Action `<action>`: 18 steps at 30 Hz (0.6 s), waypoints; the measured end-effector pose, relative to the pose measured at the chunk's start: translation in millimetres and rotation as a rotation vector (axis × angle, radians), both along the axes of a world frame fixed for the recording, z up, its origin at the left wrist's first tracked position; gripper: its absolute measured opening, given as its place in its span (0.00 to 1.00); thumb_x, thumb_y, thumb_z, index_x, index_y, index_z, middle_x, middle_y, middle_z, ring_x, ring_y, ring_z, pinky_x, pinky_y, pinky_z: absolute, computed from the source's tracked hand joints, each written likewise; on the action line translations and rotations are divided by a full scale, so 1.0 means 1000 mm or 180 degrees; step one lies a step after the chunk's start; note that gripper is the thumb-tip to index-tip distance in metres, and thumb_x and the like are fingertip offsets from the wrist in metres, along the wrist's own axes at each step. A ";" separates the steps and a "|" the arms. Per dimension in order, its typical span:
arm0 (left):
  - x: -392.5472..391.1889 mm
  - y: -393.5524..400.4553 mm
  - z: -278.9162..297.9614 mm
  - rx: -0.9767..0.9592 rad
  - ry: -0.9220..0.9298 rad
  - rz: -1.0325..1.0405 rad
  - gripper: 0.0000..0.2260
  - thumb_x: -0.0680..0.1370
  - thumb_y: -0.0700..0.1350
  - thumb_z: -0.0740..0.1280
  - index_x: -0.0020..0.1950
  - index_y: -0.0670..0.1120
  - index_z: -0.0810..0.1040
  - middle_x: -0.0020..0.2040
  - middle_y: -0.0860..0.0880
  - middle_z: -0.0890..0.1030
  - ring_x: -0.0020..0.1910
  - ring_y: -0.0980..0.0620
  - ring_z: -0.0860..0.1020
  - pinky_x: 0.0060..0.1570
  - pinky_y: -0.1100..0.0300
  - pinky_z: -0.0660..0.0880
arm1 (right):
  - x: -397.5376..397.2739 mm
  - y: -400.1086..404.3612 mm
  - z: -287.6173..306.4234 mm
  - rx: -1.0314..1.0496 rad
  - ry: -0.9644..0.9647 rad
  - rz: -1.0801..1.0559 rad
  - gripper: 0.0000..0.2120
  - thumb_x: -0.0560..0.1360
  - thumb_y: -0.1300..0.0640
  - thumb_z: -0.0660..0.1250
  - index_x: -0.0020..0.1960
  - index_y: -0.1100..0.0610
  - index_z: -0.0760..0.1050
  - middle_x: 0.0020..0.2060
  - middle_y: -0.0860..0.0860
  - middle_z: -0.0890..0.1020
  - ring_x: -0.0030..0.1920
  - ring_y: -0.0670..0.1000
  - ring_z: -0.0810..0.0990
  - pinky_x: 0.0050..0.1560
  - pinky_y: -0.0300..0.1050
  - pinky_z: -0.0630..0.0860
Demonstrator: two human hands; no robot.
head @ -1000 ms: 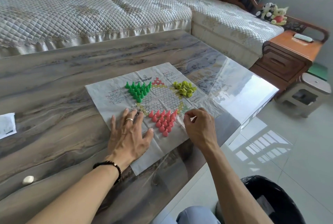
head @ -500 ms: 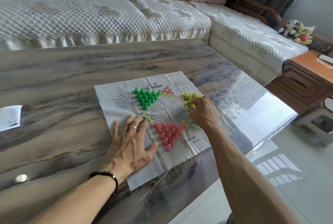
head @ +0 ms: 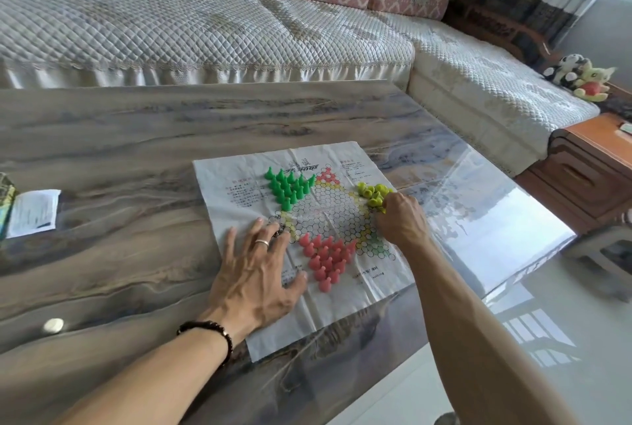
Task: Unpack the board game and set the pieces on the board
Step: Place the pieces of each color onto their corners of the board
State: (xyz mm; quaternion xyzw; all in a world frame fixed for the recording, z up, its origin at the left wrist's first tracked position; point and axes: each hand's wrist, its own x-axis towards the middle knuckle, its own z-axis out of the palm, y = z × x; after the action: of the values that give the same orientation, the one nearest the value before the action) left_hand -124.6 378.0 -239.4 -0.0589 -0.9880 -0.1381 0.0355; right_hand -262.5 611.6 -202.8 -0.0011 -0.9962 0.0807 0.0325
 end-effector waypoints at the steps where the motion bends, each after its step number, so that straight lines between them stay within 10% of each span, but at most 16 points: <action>1: 0.000 0.000 0.000 0.0006 -0.0004 0.0005 0.35 0.74 0.67 0.49 0.76 0.49 0.61 0.79 0.46 0.58 0.78 0.46 0.52 0.74 0.37 0.45 | 0.000 0.001 0.000 0.0035 -0.0042 0.0013 0.04 0.71 0.67 0.62 0.38 0.62 0.71 0.32 0.55 0.74 0.31 0.52 0.72 0.30 0.47 0.72; 10: 0.001 0.001 0.004 0.0004 -0.0095 0.0021 0.36 0.75 0.67 0.48 0.78 0.50 0.56 0.80 0.47 0.53 0.79 0.48 0.47 0.74 0.39 0.40 | -0.008 0.004 0.017 -0.0460 0.0009 0.0564 0.03 0.74 0.64 0.66 0.47 0.61 0.78 0.48 0.55 0.76 0.46 0.52 0.76 0.48 0.45 0.76; 18: 0.001 0.001 0.007 -0.0053 -0.0219 -0.0003 0.35 0.76 0.67 0.48 0.79 0.50 0.53 0.80 0.48 0.50 0.79 0.49 0.44 0.74 0.38 0.40 | -0.035 -0.023 0.032 -0.1090 0.0176 0.0688 0.09 0.75 0.63 0.64 0.51 0.59 0.81 0.46 0.51 0.82 0.44 0.48 0.79 0.45 0.41 0.75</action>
State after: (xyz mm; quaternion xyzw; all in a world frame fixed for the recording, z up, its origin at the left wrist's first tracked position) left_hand -123.5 378.9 -232.8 -0.0549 -0.9898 -0.1317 0.0010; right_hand -297.7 588.9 -170.6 0.1026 -0.9610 0.2519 0.0503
